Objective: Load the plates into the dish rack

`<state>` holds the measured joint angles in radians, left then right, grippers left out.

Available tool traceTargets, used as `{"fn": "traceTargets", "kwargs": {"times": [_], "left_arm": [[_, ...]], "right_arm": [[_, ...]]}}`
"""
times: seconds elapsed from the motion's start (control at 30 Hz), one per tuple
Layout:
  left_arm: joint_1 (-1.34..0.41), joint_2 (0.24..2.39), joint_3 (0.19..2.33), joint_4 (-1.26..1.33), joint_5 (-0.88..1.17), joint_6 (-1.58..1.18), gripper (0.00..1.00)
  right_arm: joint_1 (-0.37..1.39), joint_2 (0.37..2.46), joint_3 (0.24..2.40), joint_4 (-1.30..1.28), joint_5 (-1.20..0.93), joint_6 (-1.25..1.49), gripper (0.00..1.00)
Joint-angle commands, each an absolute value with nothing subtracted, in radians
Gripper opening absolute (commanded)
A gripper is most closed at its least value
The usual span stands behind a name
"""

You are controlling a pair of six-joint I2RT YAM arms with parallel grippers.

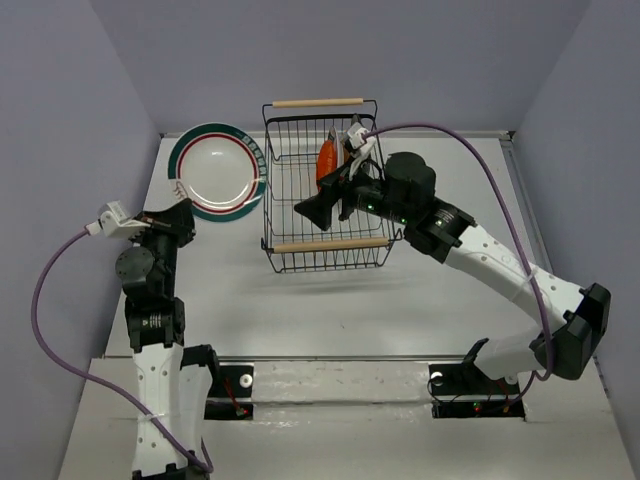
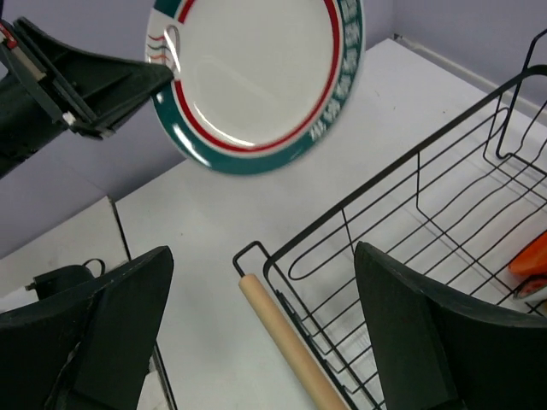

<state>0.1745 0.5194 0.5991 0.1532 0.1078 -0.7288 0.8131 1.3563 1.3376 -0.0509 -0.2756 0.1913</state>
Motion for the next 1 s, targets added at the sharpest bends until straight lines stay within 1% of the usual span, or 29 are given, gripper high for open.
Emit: {"fn": "traceTargets", "kwargs": {"times": [0.0,0.03,0.07,0.13,0.23,0.3,0.5,0.6,0.63,0.67,0.73,0.77,0.8,0.83,0.87,0.9,0.93,0.97], "left_arm": [[0.158,0.551,0.666,0.255,0.400,-0.635,0.06],[0.156,0.555,0.675,0.255,0.495,-0.623,0.06],[0.156,0.557,0.678,0.255,0.536,-0.611,0.06],[0.155,0.552,0.683,0.249,0.648,-0.585,0.06],[0.143,0.545,0.672,0.244,0.753,-0.552,0.06],[0.117,0.537,0.660,0.247,0.773,-0.537,0.06],[0.084,0.488,0.601,0.331,0.864,-0.535,0.06],[0.068,0.476,0.594,0.342,0.876,-0.525,0.06],[0.066,0.474,0.594,0.344,0.877,-0.523,0.06],[0.064,0.474,0.594,0.345,0.877,-0.520,0.06],[0.061,0.477,0.595,0.348,0.873,-0.520,0.07],[0.061,0.477,0.595,0.348,0.865,-0.519,0.22],[0.060,0.479,0.595,0.345,0.856,-0.517,0.34],[0.060,0.479,0.594,0.331,0.827,-0.514,0.47],[0.058,0.477,0.595,0.324,0.810,-0.509,0.62],[0.060,0.476,0.594,0.313,0.787,-0.502,0.83],[0.058,0.472,0.594,0.304,0.750,-0.485,0.90],[0.058,0.471,0.594,0.282,0.733,-0.476,0.99]], "right_arm": [[0.818,1.413,1.452,0.006,-0.282,0.152,0.94],[0.818,1.419,1.460,0.003,-0.259,0.134,0.94],[0.818,1.419,1.462,0.003,-0.179,0.095,0.94],[0.808,1.413,1.466,0.000,-0.106,0.030,0.95],[0.808,1.420,1.503,-0.086,-0.173,-0.037,0.96],[0.808,1.440,1.534,-0.139,-0.259,-0.061,0.97],[0.808,1.511,1.525,-0.178,-0.274,-0.032,0.98],[0.808,1.537,1.519,-0.181,-0.437,-0.037,0.91],[0.808,1.540,1.519,-0.181,-0.490,-0.038,0.86],[0.808,1.545,1.520,-0.179,-0.599,-0.044,0.64],[0.808,1.548,1.522,-0.158,-0.688,-0.040,0.38],[0.808,1.543,1.523,-0.149,-0.748,-0.031,0.14],[0.808,1.531,1.525,-0.129,-0.762,-0.025,0.07],[0.799,1.526,1.529,-0.118,-0.771,-0.009,0.07],[0.799,1.519,1.535,-0.107,-0.775,-0.003,0.07],[0.799,1.513,1.542,-0.100,-0.770,-0.003,0.07],[0.789,1.505,1.552,-0.091,-0.759,-0.003,0.07],[0.788,1.505,1.584,-0.091,-0.717,0.033,0.07]]}}
